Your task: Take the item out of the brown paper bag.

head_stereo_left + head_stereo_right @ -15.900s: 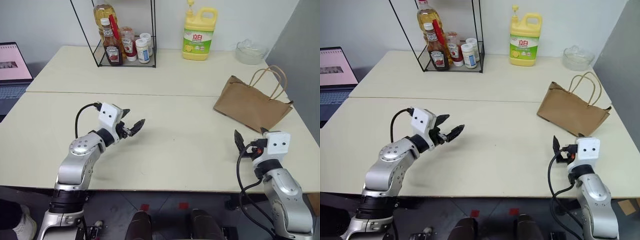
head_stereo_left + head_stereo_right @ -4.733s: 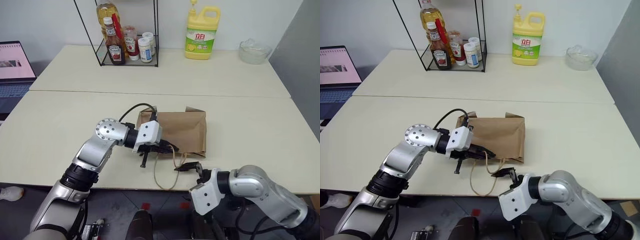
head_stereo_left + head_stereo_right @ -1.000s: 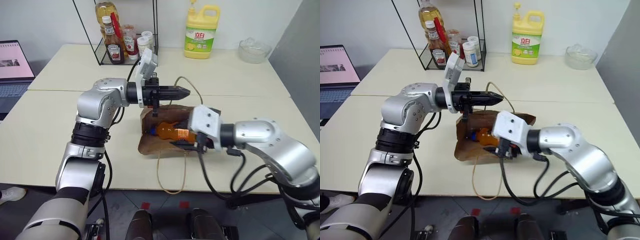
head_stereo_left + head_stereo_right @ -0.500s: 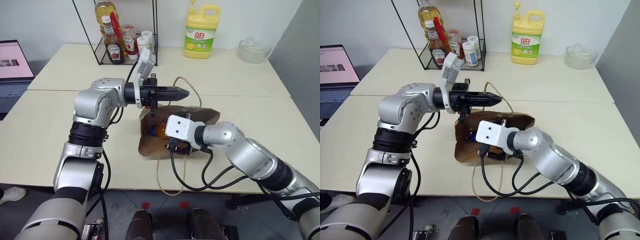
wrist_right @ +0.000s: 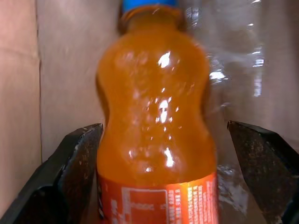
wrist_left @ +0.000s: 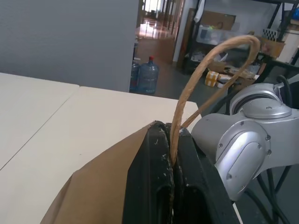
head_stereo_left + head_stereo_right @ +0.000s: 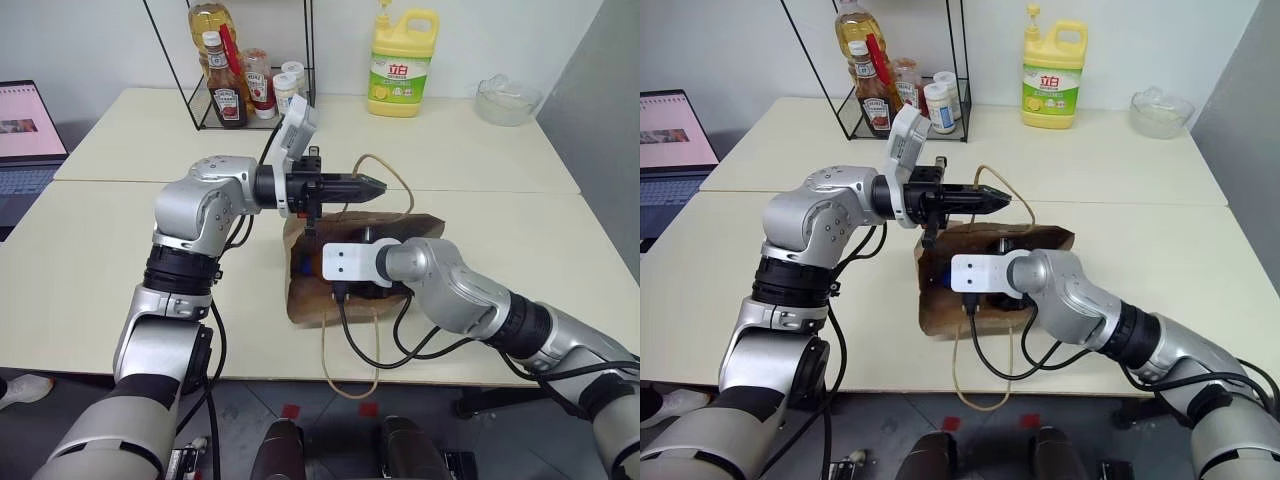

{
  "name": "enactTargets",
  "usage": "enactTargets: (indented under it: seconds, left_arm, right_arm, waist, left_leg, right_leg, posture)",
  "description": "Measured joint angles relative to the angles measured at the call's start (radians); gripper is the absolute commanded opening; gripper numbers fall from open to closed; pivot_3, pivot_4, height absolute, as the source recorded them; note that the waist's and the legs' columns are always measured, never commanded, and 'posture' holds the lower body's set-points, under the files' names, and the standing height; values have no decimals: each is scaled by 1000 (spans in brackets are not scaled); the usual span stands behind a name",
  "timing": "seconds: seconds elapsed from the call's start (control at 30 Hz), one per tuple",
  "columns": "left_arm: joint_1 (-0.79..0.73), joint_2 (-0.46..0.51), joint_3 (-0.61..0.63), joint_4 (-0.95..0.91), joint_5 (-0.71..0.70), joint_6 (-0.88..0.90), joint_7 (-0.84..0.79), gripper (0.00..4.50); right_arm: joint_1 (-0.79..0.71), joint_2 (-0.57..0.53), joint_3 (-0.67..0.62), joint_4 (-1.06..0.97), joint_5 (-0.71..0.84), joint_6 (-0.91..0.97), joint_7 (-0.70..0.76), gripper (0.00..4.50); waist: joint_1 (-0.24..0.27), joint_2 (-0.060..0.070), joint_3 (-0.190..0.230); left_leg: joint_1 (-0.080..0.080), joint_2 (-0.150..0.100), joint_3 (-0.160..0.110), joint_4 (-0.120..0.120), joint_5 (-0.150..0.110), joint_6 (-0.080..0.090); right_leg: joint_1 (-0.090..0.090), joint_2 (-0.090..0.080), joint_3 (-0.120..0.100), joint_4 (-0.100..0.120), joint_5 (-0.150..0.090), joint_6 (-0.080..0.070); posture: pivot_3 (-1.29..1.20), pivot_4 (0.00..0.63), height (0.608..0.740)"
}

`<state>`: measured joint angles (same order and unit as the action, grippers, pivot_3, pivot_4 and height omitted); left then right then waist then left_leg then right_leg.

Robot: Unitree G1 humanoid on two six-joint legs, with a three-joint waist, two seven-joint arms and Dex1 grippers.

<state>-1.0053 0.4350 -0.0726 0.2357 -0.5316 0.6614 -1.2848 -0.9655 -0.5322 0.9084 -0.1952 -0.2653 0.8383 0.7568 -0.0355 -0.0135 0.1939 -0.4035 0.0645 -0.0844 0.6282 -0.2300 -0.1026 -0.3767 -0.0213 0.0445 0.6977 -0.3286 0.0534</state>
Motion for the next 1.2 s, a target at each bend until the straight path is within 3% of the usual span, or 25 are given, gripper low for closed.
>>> enactTargets:
  seconds: [0.2,0.3,0.37,0.4,0.67,1.2]
  left_arm:
    - [0,-6,0,-1,0,-13,5,0]
    - [0,-9,0,-1,0,-14,6,0]
    - [1,-10,0,-1,0,-15,7,0]
    - [2,-11,0,-1,0,-16,7,0]
    - [13,-9,0,4,2,-42,8,0]
    - [3,0,-1,100,49,-129,6,0]
  right_arm:
    - [-37,54,33,90,-79,-52,81,4477]
    - [-46,96,28,147,-107,-79,106,3898]
    - [-47,122,18,183,-115,-95,122,3228]
    - [-47,131,14,198,-121,-104,128,3150]
    - [-15,145,-40,202,-151,-151,158,3150]
    - [91,50,-204,-43,-131,-172,234,3150]
  waist:
    - [-1,0,0]
    - [-7,0,0]
    - [-11,0,0]
    - [-15,0,0]
    - [-21,0,0]
    - [-21,0,0]
  left_leg:
    - [0,0,0,0,0,0]
    - [2,0,0,0,0,0]
    - [3,0,0,0,0,0]
    - [4,0,0,0,0,0]
    - [3,0,-1,0,0,0]
    - [0,0,-1,-1,1,-1]
  right_leg:
    - [0,0,0,0,0,0]
    - [2,0,0,1,0,0]
    - [3,0,0,1,0,0]
    - [3,0,0,2,0,0]
    - [3,0,0,2,0,0]
    - [0,0,0,0,0,0]
  posture:
    - [0,150,740]
    - [0,150,740]
    - [0,150,740]
    - [0,150,740]
    - [0,150,740]
    - [0,150,740]
